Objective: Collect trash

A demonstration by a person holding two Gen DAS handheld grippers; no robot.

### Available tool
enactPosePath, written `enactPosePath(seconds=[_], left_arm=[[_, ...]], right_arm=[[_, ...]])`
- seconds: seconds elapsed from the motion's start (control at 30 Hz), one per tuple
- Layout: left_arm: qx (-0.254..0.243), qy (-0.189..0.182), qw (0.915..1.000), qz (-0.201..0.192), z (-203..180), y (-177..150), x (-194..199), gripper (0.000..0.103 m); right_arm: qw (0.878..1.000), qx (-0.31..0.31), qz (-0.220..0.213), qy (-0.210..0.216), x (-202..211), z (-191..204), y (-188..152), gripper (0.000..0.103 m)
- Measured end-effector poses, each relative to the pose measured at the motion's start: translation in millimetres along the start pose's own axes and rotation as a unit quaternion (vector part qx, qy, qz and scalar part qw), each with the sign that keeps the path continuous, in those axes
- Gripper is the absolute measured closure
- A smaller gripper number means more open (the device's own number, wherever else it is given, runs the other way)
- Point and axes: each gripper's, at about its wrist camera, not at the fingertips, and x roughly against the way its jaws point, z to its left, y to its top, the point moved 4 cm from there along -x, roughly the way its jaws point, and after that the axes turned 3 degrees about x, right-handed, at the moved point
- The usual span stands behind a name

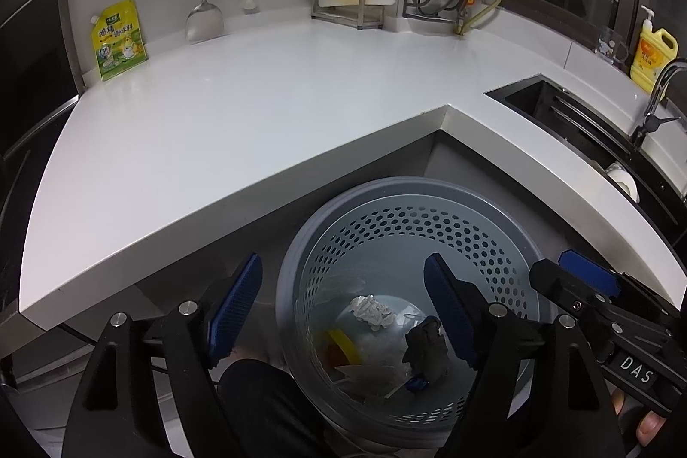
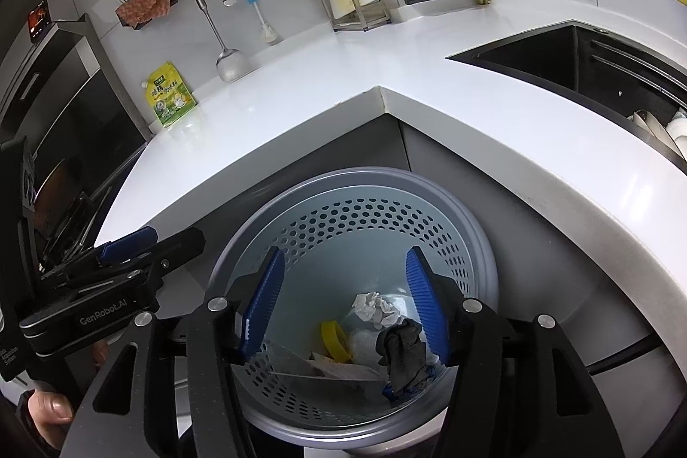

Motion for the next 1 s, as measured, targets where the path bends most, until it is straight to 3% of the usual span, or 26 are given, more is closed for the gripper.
enactPosePath(seconds=[0.2, 0.53, 1.0], left_arm=[[0.001, 0.0, 1.0, 0.0, 0.4, -0.3, 0.1, 0.023], [0.006, 0.004, 1.0, -0.004, 0.8, -2.5, 2.0, 0.008], [0.006, 0.019, 0.9998, -0.003, 1.7, -0.7, 2.5, 0.006]], right_arm=[[1.0, 0.002, 0.001, -0.001, -1.4, 0.9, -1.7, 0.044], [1.0, 0.001, 0.001, -0.008, -2.4, -0.5, -1.5, 0.038], [1.0, -0.008, 0.003, -0.009, -2.5, -4.3, -1.9, 0.033]])
